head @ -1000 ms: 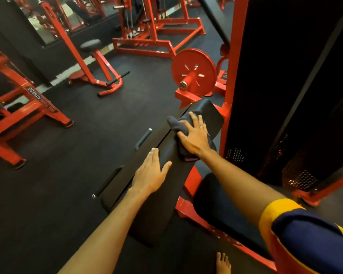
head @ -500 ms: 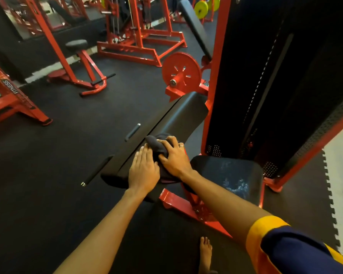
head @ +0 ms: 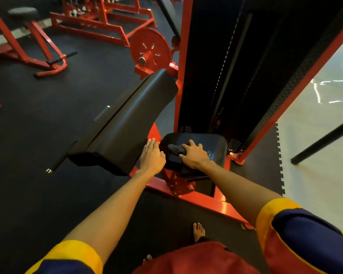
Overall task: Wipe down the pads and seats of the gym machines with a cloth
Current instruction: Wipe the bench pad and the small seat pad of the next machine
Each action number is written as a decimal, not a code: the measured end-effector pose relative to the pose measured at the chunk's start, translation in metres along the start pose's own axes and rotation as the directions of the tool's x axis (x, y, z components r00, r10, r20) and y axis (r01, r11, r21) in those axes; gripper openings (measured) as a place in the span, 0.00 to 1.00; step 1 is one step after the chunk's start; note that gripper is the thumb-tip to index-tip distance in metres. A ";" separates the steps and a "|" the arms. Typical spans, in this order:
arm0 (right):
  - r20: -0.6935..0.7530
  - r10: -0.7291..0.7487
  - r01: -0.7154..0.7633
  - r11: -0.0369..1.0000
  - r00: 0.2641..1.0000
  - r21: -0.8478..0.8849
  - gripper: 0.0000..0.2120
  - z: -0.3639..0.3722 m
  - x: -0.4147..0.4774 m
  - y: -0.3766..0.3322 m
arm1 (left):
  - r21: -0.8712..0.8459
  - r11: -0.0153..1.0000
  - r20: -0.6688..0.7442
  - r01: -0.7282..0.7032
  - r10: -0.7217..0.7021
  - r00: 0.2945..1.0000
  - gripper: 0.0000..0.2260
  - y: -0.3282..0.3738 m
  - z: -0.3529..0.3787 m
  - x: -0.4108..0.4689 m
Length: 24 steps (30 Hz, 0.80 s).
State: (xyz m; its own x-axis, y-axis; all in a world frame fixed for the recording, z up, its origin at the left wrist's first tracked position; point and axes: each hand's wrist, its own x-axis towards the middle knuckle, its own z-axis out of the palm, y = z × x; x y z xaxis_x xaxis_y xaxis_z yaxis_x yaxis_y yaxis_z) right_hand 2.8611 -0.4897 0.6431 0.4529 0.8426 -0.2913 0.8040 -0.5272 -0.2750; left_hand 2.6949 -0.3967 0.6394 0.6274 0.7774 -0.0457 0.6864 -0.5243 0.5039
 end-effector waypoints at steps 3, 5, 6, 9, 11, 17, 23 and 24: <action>0.030 -0.021 0.022 0.999 0.999 -0.044 0.25 -0.008 0.004 0.022 | -0.038 0.997 0.044 0.062 -0.061 0.997 0.24 0.005 0.022 0.013; 0.044 -0.042 0.046 0.995 0.998 -0.091 0.25 -0.012 0.013 0.035 | -0.045 0.993 0.074 0.105 -0.101 0.992 0.23 0.007 0.039 0.022; 0.054 -0.056 0.062 0.991 0.997 -0.122 0.25 -0.013 0.019 0.041 | -0.048 0.991 0.084 0.127 -0.122 0.989 0.23 0.008 0.048 0.026; 0.076 -0.127 0.140 0.972 0.989 -0.189 0.25 -0.020 0.046 0.057 | -0.078 0.972 0.117 0.223 -0.213 0.970 0.24 0.010 0.072 0.041; 0.107 -0.205 0.224 0.951 0.973 -0.214 0.26 -0.021 0.070 0.071 | -0.100 0.945 0.124 0.312 -0.300 0.946 0.24 0.013 0.092 0.054; 0.365 -0.344 0.470 0.810 0.865 -0.350 0.33 0.027 0.114 0.108 | -0.134 0.807 0.174 0.576 -0.553 0.815 0.25 0.026 0.147 0.072; 0.411 -0.478 0.616 0.717 0.776 -0.328 0.32 0.031 0.154 0.112 | -0.207 0.691 0.097 0.693 -0.690 0.717 0.28 0.045 0.183 0.085; 0.420 -0.475 0.618 0.716 0.773 -0.326 0.32 0.031 0.163 0.111 | -0.212 0.674 0.093 0.708 -0.707 0.701 0.28 0.049 0.187 0.086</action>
State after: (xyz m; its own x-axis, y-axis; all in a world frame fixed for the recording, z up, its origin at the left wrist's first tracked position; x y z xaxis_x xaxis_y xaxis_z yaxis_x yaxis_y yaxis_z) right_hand 3.0126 -0.4146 0.5369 -0.1942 0.8558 -0.4795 0.9808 0.1786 -0.0785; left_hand 2.8511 -0.4199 0.4989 -0.0116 0.8836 -0.4682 0.8286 0.2705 0.4901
